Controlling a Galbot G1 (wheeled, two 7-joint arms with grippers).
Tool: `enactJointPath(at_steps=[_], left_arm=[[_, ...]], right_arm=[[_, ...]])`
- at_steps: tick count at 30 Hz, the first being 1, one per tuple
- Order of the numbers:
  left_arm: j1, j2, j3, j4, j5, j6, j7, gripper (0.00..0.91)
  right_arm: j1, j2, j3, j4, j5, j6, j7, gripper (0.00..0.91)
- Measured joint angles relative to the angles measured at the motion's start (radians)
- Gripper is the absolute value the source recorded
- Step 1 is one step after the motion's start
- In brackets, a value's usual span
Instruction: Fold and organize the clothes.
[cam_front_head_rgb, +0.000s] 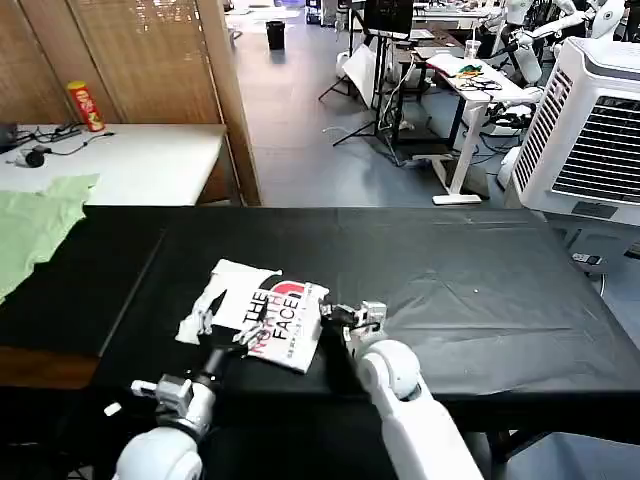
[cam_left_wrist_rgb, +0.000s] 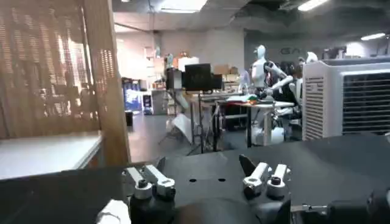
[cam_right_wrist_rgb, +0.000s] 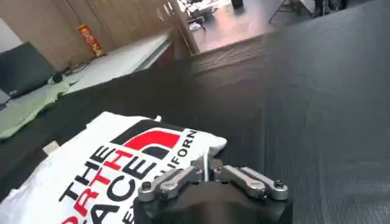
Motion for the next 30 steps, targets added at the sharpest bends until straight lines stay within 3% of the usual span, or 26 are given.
enactJointPath(at_steps=[3, 4, 5, 6, 14, 19, 30], left_arm=[[0.015, 0.0, -0.014, 0.004, 0.001, -0.012, -0.004, 0.878], [0.018, 0.0, -0.017, 0.006, 0.001, -0.014, -0.007, 0.878], [0.022, 0.0, -0.019, 0.007, 0.001, -0.017, -0.011, 0.878], [0.026, -0.001, -0.021, 0.008, 0.001, -0.018, -0.018, 0.878], [0.055, 0.004, -0.049, 0.031, -0.005, -0.044, -0.038, 0.878], [0.071, 0.0, -0.061, 0.057, -0.003, -0.111, -0.045, 0.878], [0.177, 0.032, -0.066, -0.009, -0.037, -0.086, -0.13, 0.878]], right_arm=[[0.036, -0.037, 0.02, -0.023, -0.044, 0.001, -0.042, 0.059], [0.051, -0.05, 0.025, -0.034, -0.061, 0.001, -0.058, 0.166], [0.069, -0.067, 0.029, -0.047, -0.082, 0.001, -0.079, 0.166], [0.084, -0.081, 0.03, -0.055, -0.1, 0.001, -0.092, 0.878], [0.076, -0.166, 0.028, -0.006, -0.248, 0.081, -0.186, 0.878], [-0.051, -0.22, 0.055, 0.14, -0.27, 0.148, -0.132, 0.878], [-0.477, -0.225, 0.168, 0.428, -0.355, 0.374, 0.029, 0.878]])
